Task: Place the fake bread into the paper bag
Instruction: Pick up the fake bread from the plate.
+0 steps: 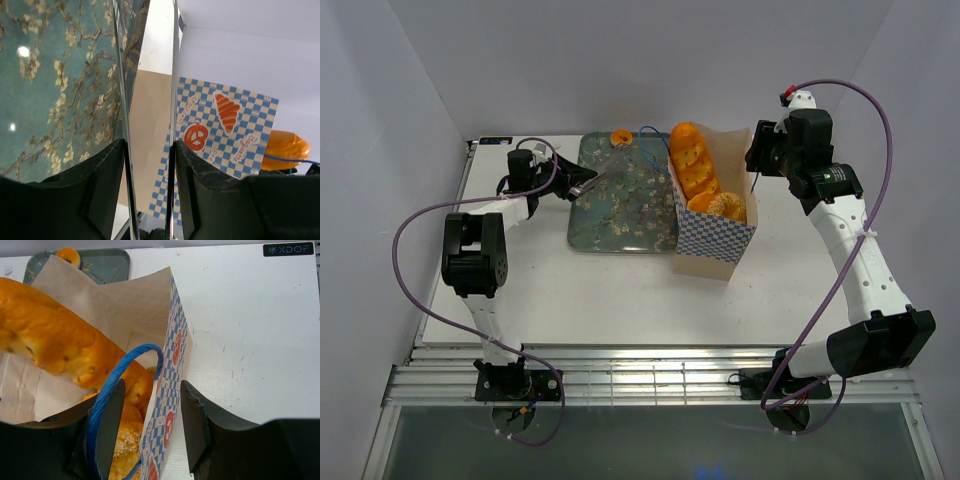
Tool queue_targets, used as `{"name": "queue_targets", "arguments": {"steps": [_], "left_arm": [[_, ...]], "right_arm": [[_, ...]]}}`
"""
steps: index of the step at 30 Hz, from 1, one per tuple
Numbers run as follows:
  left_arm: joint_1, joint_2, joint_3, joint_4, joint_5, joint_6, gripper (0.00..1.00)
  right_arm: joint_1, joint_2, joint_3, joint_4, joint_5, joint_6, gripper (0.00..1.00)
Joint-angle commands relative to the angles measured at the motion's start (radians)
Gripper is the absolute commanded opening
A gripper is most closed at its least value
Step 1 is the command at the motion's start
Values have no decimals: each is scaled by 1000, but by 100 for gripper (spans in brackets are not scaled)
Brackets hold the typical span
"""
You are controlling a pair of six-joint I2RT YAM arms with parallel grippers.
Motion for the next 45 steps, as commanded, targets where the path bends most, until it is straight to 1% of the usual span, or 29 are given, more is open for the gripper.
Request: {"name": "queue_targets", "arguments": {"steps": [1, 5, 11, 18, 25, 29, 39, 42, 45], "left_arm": [[4, 3, 77, 103, 23, -75, 54], [4, 36, 90, 122, -29, -108, 54], [3, 114, 104, 186, -60, -186, 53], [3, 145, 109, 192, -124, -187, 52], [-5, 203, 153, 208, -179, -178, 52], [-13, 257, 196, 215, -172, -197, 52], [-17, 329, 281, 215, -181, -215, 52], [-22, 350, 308, 215, -175, -216, 51], [-28, 364, 331, 215, -169, -216, 48]], "right_arm": [[5, -2, -4, 48, 0, -15, 54], [3, 1, -8, 54, -6, -10, 54], [3, 8, -2, 54, -11, -5, 54], [3, 17, 13, 44, 0, -13, 54], [3, 29, 24, 40, -6, -10, 54], [3, 34, 33, 34, -2, -13, 54], [3, 41, 32, 34, 11, -22, 54], [3, 46, 27, 37, 9, -24, 54], [3, 47, 27, 40, 8, -21, 54]]}}
